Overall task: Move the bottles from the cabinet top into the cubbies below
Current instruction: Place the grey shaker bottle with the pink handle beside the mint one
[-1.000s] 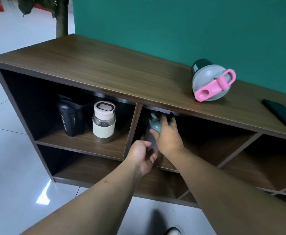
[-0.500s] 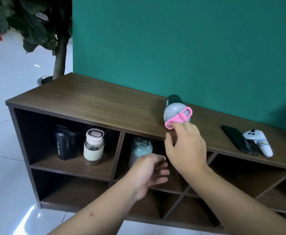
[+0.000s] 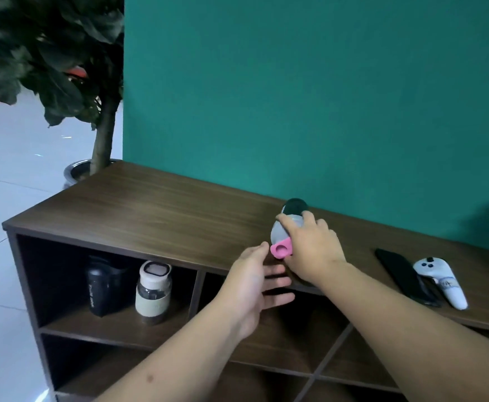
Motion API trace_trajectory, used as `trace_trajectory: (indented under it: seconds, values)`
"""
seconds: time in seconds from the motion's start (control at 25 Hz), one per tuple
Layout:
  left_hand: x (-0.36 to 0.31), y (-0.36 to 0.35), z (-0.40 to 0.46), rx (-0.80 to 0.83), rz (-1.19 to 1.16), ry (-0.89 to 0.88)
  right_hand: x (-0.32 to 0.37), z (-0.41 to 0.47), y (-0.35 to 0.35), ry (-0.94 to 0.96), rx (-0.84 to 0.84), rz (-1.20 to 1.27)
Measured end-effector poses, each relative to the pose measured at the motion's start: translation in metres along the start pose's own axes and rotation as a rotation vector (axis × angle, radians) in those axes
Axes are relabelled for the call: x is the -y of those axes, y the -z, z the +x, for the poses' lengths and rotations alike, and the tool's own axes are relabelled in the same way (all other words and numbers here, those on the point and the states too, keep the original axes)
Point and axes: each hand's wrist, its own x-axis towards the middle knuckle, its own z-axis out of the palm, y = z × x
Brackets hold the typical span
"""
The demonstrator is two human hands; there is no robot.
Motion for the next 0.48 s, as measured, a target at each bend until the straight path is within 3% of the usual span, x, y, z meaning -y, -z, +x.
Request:
trace_trajectory:
  seconds: [0.28,0.48]
  values:
    - [-0.011,-0.007,-0.022,-0.044,-0.021,-0.031,0.002,-0.061,0.046,-0.053,-0.098,0.346]
    - [0.015,-0.010,-0.080,0.122,-0.179,0.016,0.006,-0.166,0.092,-0.050,-0.159,0.694]
